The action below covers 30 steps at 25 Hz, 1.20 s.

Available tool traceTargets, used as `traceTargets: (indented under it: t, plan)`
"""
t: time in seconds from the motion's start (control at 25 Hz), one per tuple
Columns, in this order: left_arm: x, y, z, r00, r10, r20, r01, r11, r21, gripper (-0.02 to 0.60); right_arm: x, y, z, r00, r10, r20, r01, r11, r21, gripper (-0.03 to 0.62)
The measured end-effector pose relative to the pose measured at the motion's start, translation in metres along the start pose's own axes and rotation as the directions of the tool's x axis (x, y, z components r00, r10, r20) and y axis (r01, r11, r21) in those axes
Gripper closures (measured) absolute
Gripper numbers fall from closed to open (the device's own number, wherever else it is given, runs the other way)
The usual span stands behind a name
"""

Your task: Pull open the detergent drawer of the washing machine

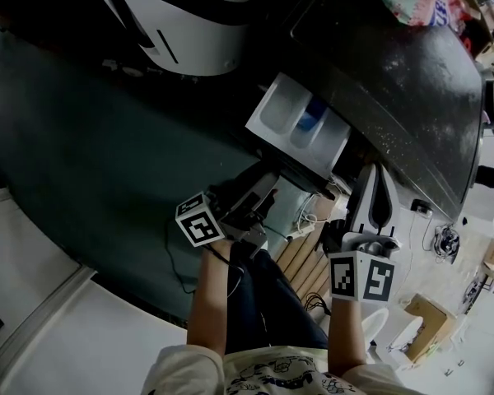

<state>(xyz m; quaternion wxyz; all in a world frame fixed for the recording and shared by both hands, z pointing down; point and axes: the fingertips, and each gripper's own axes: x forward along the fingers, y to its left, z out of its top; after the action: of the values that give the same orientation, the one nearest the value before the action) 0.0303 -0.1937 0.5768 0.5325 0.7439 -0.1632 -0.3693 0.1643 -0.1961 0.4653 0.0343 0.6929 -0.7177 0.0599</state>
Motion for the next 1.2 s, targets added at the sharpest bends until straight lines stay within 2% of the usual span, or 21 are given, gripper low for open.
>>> traceTargets:
  t: [1.2]
  plan:
    - [-0.019,-0.006,-0.006,1.0,0.004,0.003,-0.004,1.0,0.017,0.445,-0.004,0.003,-0.008,0.999,0.036,-0.001,-0.036,0.999,0.012,0.58]
